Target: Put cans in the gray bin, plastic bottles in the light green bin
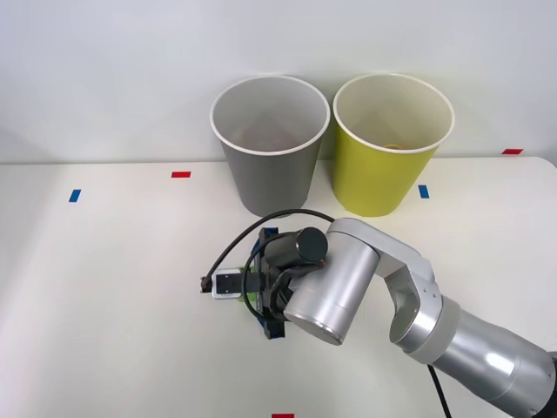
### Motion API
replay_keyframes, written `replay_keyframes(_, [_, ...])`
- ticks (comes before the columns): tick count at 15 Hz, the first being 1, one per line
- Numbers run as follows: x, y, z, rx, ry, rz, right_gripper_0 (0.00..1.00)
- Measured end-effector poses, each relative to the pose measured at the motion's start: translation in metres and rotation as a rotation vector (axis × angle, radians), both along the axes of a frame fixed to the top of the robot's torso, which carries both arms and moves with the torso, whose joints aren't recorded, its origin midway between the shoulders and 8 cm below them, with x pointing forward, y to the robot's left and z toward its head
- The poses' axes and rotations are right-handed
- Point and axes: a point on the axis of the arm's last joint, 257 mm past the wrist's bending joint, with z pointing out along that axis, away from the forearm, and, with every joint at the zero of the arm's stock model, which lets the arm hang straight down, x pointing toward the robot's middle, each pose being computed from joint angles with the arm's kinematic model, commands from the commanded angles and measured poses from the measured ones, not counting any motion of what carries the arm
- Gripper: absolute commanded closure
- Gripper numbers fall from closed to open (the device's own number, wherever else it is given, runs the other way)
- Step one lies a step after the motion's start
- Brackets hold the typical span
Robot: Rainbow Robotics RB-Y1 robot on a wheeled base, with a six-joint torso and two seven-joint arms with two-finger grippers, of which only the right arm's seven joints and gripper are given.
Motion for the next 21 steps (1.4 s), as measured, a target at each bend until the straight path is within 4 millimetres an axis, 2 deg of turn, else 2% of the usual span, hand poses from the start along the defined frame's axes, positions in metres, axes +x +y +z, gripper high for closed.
replay_keyframes(5, [0.012, -0.003, -0.011, -0.039, -0.014, -0.007, 0.0])
replay_keyframes(7, [0.015, -0.005, -0.011, -0.052, -0.028, 0.0, 0.52])
replay_keyframes(8, [0.015, -0.005, -0.011, -0.056, -0.032, 0.005, 0.89])
replay_keyframes(9, [0.015, -0.005, -0.011, -0.059, -0.034, 0.009, 0.98])
replay_keyframes(15, [0.017, -0.007, -0.011, -0.044, -0.035, 0.01, 1.0])
replay_keyframes(18, [0.007, 0.013, -0.006, 0.106, 0.041, -0.006, 1.0])
replay_keyframes(21, [0.001, 0.036, 0.013, 0.3, 0.107, -0.026, 1.0])
